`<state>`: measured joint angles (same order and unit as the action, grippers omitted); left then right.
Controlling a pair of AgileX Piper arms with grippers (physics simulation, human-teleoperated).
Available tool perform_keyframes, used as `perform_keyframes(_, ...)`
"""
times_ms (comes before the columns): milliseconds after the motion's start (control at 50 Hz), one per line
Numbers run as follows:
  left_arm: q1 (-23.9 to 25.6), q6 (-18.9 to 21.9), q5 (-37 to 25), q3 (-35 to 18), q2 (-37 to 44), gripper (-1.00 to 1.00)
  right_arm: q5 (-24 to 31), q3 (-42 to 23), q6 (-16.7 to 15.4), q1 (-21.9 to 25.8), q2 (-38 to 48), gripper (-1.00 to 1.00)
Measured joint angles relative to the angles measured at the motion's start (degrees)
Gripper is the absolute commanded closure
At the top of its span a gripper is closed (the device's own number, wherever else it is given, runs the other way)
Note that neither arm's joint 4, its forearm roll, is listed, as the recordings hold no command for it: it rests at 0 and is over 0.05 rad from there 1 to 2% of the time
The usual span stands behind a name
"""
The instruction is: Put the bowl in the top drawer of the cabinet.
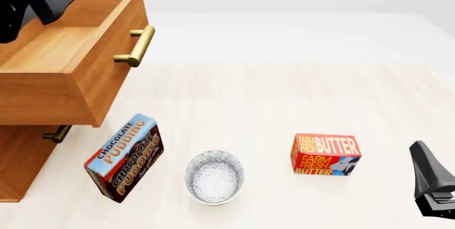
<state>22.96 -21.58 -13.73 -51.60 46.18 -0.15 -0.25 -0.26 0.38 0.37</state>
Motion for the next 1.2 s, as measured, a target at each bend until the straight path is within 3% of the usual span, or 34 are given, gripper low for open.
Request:
perform_keyframes(620, 6.25, 4.39, -4.15, 2.95, -8.33, -1.0, 0.0, 0.0, 0.0, 0.01, 0.0, -1.0)
perform_keyframes(1200, 15.41, 6.91, -3.32, 5.06, -8.94, -1.0, 0.0, 0.0, 0.0, 0.0, 0.0, -1.0)
